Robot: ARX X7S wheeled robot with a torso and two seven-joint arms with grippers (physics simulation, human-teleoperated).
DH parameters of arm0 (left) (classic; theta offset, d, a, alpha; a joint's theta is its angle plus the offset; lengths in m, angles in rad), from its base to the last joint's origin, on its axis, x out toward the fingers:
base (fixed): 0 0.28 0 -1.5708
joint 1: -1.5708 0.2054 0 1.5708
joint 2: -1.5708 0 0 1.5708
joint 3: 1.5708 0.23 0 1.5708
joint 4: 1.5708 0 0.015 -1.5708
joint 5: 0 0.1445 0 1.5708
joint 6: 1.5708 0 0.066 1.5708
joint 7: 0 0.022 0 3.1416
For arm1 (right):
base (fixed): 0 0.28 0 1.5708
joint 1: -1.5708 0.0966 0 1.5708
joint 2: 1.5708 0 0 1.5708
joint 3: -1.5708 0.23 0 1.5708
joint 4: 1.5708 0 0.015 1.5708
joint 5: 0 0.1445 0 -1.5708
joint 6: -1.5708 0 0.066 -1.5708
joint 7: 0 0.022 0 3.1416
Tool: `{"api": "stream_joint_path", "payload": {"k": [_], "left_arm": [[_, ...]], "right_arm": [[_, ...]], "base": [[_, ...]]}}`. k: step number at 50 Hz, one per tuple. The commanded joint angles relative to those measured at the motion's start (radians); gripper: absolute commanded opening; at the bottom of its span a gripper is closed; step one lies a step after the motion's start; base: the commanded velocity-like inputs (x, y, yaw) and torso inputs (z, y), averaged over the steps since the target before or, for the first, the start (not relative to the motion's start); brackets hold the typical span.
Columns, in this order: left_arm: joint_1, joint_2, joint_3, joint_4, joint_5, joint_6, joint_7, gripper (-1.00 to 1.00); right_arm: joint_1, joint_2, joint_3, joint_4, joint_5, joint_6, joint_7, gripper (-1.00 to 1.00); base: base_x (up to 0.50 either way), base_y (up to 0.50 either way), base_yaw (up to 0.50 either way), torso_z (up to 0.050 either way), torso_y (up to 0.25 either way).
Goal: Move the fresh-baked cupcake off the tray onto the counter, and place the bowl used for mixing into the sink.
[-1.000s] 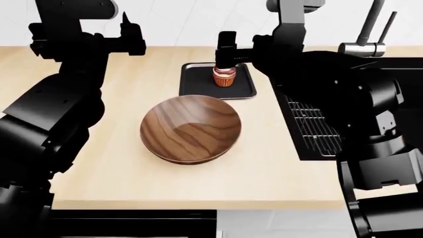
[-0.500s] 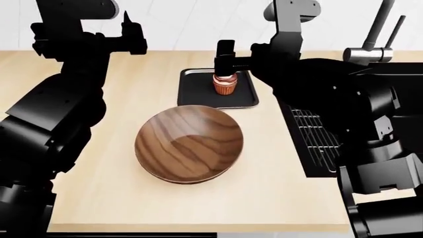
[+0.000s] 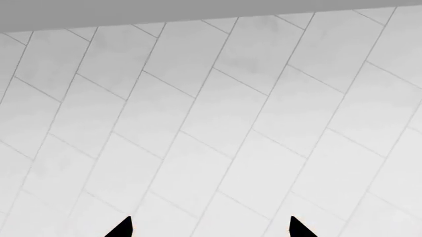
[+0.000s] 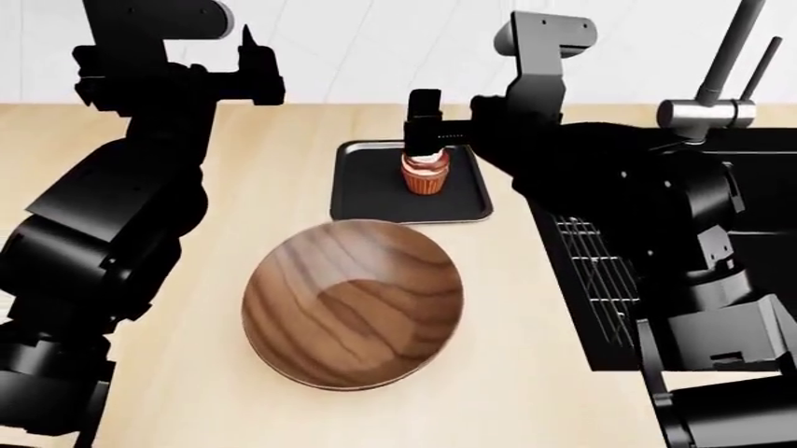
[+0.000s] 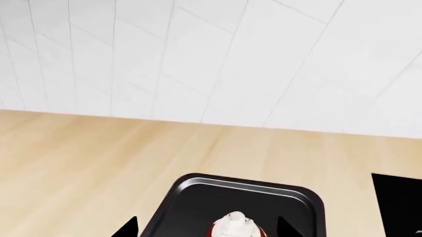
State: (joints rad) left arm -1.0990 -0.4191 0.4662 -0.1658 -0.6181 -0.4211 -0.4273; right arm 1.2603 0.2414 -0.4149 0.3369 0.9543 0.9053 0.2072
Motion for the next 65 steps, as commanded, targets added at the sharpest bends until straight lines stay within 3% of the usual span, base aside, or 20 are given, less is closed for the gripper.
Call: {"api": "stream_joint_path", "payload": {"k": [1,47,65], "left_arm": [[0.0,0.007,0.003,-0.018,0.005,0.016,0.007,1.0],[-0.018,0.028,0.012,-0.043,0.009,0.037,0.018,1.0],[0.005,0.035,0.003,-0.072,0.014,0.079,0.018,1.0]], "right_arm": [[-0.02,0.009,-0.001,-0.023,0.016,0.019,0.015,1.0],[-0.022,0.024,-0.012,-0.075,0.051,0.053,0.048,1.0],[0.119,-0.074,-0.068,0.292,-0.006,0.034,-0.062,1.0]], "base": [[0.12,0.0,0.0,0.0,0.0],[0.07,0.0,0.0,0.0,0.0],[0.0,0.0,0.0,0.0,0.0]]}}
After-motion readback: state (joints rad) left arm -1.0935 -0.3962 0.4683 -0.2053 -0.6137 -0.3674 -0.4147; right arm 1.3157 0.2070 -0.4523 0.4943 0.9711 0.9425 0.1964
